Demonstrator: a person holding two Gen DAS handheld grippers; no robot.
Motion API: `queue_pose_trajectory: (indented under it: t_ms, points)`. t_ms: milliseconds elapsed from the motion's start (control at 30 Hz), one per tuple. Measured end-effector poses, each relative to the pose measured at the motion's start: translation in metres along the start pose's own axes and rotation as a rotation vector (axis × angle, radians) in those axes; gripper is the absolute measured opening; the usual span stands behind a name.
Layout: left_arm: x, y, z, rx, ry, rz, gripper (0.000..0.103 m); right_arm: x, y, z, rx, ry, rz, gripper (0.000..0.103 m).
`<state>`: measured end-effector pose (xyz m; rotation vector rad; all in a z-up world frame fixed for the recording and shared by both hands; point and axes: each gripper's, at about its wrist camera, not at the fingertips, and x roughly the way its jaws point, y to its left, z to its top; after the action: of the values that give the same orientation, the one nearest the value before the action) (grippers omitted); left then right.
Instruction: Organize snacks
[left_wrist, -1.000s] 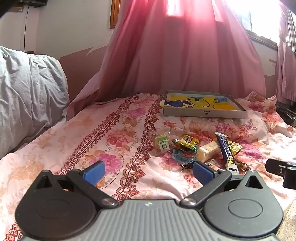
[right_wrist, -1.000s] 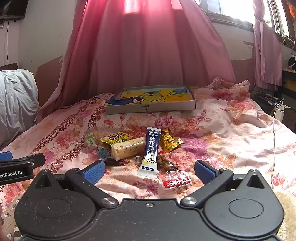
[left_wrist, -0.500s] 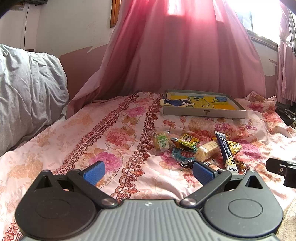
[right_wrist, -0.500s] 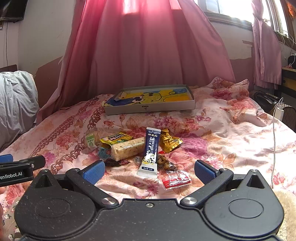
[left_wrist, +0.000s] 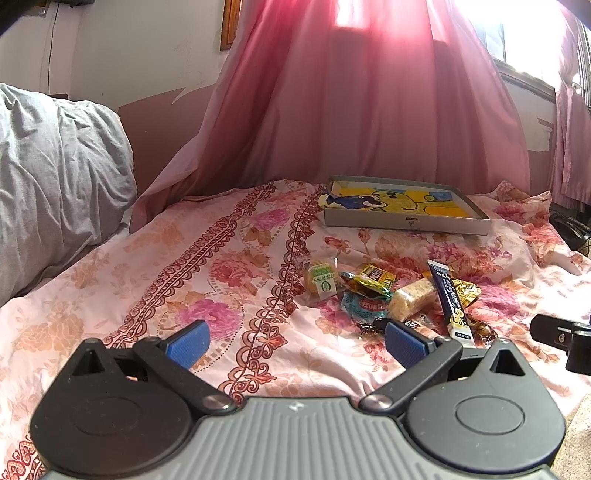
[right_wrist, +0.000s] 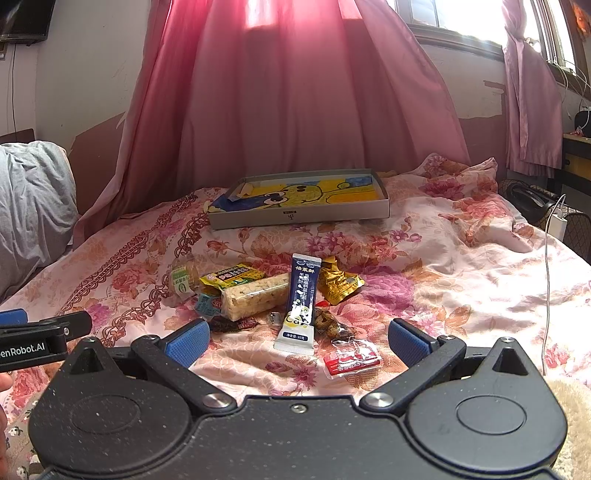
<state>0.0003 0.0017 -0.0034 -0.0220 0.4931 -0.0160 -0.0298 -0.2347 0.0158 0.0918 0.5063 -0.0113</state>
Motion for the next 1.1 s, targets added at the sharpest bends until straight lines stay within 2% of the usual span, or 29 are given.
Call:
queue_pose_trajectory:
  t_ms: [767,1100]
  points:
    - [-0.002,-0.001,-0.001,0.008,-0.001,-0.006,0.103,0.001,-0.003,-0.001,0.015,0.004,0.006,0.102]
    - [0.013,0.001,-0.004,0.005,0.018,0.005,0.103,0.008,-0.006,0.0,0.061,0.047,0.012,0.102]
